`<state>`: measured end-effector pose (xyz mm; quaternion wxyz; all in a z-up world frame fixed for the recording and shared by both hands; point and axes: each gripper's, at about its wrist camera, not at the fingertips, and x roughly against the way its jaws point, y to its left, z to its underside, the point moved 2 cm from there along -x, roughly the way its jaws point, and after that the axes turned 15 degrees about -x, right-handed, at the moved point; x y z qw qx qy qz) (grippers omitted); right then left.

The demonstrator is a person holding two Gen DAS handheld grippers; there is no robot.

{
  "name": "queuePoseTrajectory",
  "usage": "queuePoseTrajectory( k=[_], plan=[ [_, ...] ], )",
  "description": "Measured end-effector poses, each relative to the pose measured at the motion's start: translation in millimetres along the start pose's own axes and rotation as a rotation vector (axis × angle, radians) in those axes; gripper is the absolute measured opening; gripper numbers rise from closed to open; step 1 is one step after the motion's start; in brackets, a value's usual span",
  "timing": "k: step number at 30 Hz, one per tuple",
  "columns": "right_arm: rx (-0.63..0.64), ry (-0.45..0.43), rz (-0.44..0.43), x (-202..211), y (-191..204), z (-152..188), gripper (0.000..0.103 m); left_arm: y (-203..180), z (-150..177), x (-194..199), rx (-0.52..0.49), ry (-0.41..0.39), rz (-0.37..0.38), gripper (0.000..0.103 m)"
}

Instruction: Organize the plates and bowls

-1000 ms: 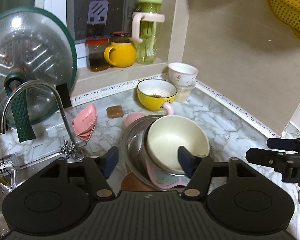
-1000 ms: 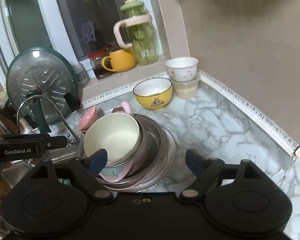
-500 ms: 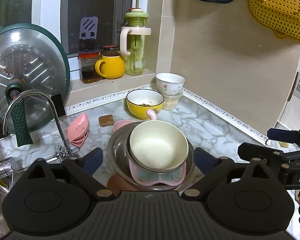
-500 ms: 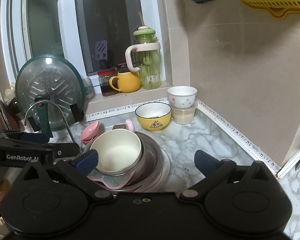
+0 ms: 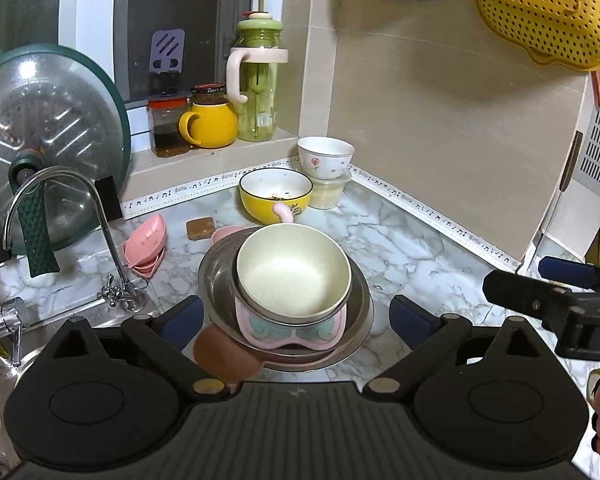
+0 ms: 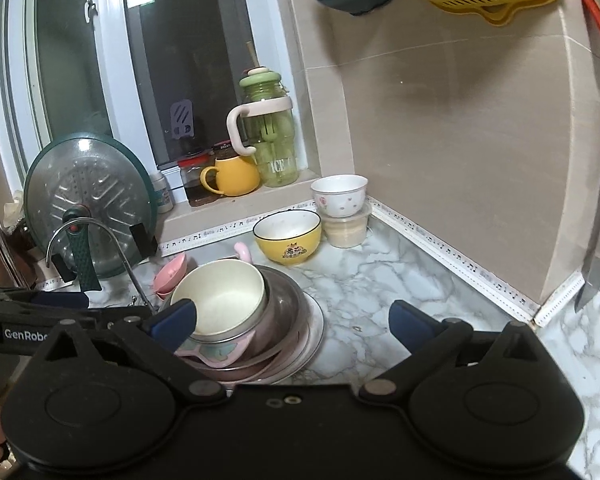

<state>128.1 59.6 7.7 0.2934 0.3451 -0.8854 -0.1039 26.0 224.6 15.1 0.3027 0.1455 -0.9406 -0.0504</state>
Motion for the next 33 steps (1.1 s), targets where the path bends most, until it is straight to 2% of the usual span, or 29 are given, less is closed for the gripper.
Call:
queuePoseTrajectory(
  k=[13, 20, 33],
  plan=[
    [-0.004, 0.002, 0.003, 9, -4, 1, 0.103, -9, -4, 7, -0.012, -0.010, -0.002, 0.100],
    [0.002, -0.027, 0.016, 13, -5, 0, 0.103, -12, -3, 6, -0.024, -0.006, -0.004, 0.100],
    [0.021, -0.005, -0.002, 13, -2, 2, 0.103, -9, -4, 1, -0.004, 0.001, -0.006, 0.100]
  ],
)
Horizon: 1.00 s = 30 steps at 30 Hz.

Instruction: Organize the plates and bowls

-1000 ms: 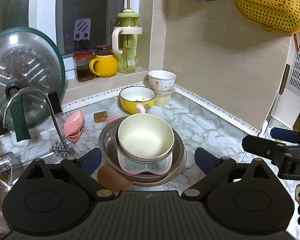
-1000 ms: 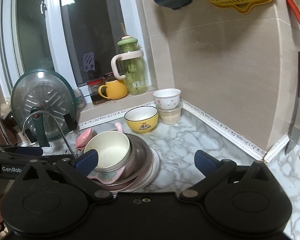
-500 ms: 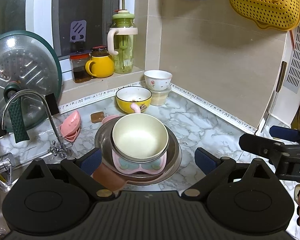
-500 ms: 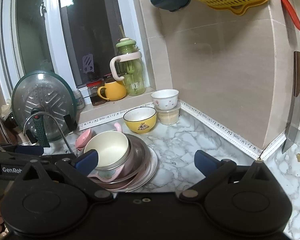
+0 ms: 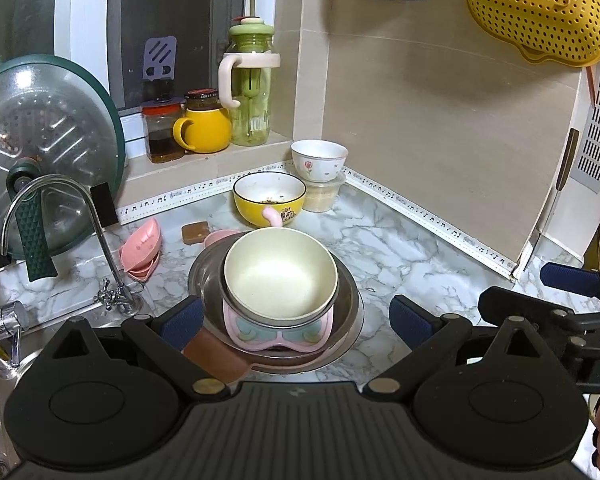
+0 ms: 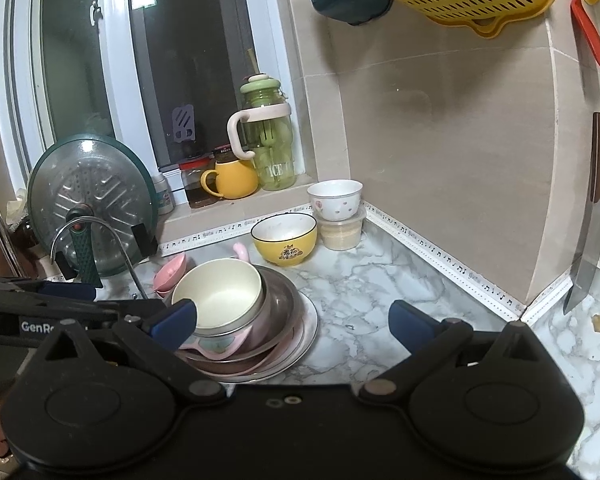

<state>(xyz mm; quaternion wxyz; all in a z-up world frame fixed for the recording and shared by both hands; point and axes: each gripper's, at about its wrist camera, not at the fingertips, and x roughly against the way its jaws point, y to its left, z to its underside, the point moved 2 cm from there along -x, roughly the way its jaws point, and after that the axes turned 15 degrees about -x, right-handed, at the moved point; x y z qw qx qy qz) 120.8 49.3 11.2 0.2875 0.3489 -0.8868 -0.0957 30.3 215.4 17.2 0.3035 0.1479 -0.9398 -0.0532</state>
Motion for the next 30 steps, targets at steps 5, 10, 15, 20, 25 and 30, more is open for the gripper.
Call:
queuePoseTrajectory(
  k=[5, 10, 15, 20, 25, 30],
  plan=[
    [-0.006, -0.001, -0.002, -1, 0, 0, 0.103, 0, 0, -4, 0.005, 0.009, 0.005, 0.100],
    [-0.002, 0.002, -0.005, -2, 2, 0, 0.103, 0, 1, -5, 0.013, 0.013, 0.006, 0.100],
    [0.011, 0.012, -0.009, -4, 3, 1, 0.103, 1, 2, -8, 0.022, 0.024, 0.003, 0.100],
    [0.001, 0.019, -0.011, -6, 3, 1, 0.103, 3, 3, -11, 0.034, 0.030, 0.005, 0.100],
    [0.008, 0.033, 0.003, -11, 3, 3, 0.103, 1, 4, -13, 0.032, 0.026, -0.001, 0.100],
    [0.007, 0.047, 0.005, -15, 1, 4, 0.103, 2, 5, -18, 0.038, 0.033, 0.009, 0.100]
  ],
)
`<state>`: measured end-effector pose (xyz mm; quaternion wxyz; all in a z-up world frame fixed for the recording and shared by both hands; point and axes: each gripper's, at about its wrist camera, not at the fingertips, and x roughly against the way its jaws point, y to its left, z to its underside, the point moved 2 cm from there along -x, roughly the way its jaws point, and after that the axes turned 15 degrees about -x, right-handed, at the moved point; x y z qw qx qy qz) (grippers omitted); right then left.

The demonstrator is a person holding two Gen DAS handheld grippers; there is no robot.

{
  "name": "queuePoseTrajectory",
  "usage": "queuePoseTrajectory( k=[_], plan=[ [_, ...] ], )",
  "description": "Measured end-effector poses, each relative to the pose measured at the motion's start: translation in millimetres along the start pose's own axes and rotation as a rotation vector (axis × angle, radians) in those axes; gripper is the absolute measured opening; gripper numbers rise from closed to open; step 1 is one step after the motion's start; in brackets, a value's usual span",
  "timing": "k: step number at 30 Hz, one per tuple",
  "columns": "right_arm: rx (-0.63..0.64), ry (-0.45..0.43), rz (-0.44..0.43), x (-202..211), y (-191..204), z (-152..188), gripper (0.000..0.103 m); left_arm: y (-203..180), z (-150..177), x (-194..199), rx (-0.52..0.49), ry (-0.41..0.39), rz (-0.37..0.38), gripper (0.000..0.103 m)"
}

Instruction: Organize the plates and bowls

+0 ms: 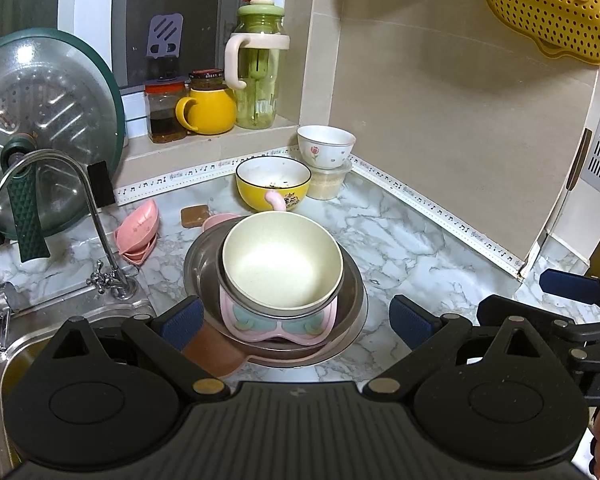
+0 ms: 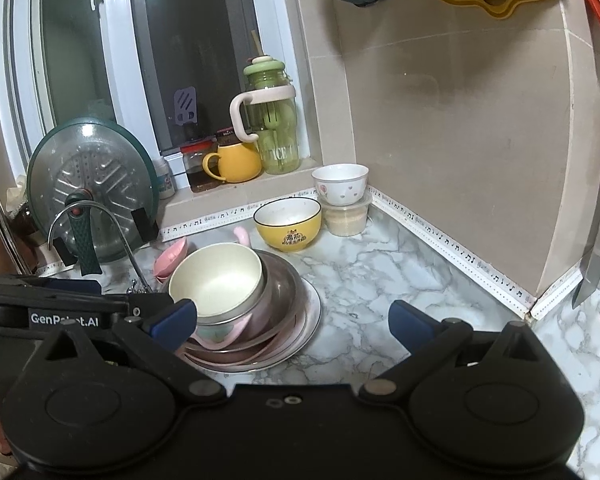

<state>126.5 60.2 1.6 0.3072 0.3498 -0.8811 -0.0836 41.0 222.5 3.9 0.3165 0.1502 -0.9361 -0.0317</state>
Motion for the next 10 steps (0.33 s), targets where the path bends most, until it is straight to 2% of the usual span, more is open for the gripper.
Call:
queuePoseTrajectory(
  k=[10],
  plan=[
    [-0.015, -0.001, 0.015, -1.9, -9.4, -2.7, 0.103, -0.5, -2.7, -5.3, 0.005, -0.003, 0.009, 0.100]
  ],
)
